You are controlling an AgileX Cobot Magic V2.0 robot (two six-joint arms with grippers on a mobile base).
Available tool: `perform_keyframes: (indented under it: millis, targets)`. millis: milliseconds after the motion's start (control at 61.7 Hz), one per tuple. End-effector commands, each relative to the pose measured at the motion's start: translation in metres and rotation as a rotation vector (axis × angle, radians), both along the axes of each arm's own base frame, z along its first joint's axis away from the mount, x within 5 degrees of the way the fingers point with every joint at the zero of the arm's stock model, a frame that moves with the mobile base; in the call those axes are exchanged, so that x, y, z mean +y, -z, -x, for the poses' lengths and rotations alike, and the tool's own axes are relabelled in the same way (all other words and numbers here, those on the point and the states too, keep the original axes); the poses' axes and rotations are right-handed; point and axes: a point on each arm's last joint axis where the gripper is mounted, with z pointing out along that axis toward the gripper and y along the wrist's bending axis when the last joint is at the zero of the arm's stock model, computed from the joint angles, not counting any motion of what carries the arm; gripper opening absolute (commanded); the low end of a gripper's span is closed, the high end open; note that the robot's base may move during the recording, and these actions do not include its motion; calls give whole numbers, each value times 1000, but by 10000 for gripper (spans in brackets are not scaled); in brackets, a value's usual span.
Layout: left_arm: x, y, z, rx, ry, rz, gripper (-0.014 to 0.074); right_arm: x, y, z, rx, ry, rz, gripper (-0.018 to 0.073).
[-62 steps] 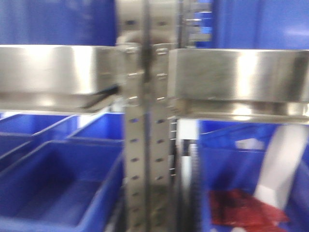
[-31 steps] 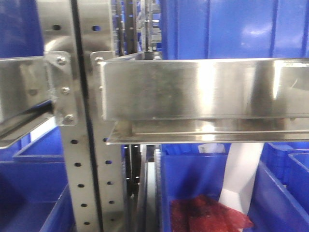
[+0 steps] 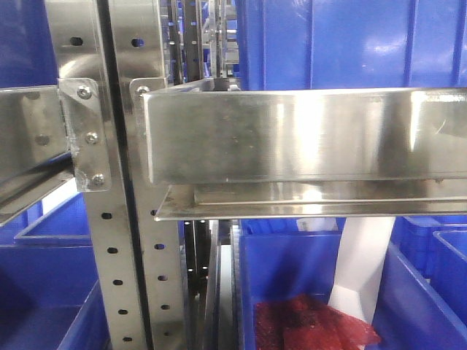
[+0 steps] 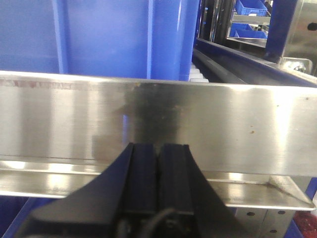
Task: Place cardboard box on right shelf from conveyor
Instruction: 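Position the right gripper with the box above the shelf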
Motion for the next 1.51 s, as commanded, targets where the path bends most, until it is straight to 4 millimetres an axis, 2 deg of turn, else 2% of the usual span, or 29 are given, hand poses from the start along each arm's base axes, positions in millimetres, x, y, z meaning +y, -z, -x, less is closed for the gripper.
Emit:
perform_keyframes:
  millis: [0, 681, 826, 940, 1134, 1215, 1345, 1491]
  targets:
    - [1, -5, 0, -89, -8, 7, -116, 0, -16, -1, -112, 2, -3, 215]
    - [1, -5, 0, -89, -8, 7, -115, 1, -15, -1, -96, -9, -16, 215]
    - [1, -5, 0, -89, -8, 7, -116, 4, -17, -9, -79, -14, -16, 215]
    - [1, -5, 0, -89, -8, 7, -116, 9, -27, -28, -61, -16, 5, 215]
    - [1, -5, 0, -89, -8, 7, -116, 25, -63, -84, -66, -38, 170, 215]
    - [1, -5, 0, -89, -8, 7, -116, 32, -77, -107, -70, -64, 312, 215]
    - [1, -5, 0, -89, -8, 7, -116, 45, -87, -145, -46, -147, 612, 215]
    - [1, -5, 0, -89, -8, 7, -116, 54, -79, -177, -2, -268, 979, 215]
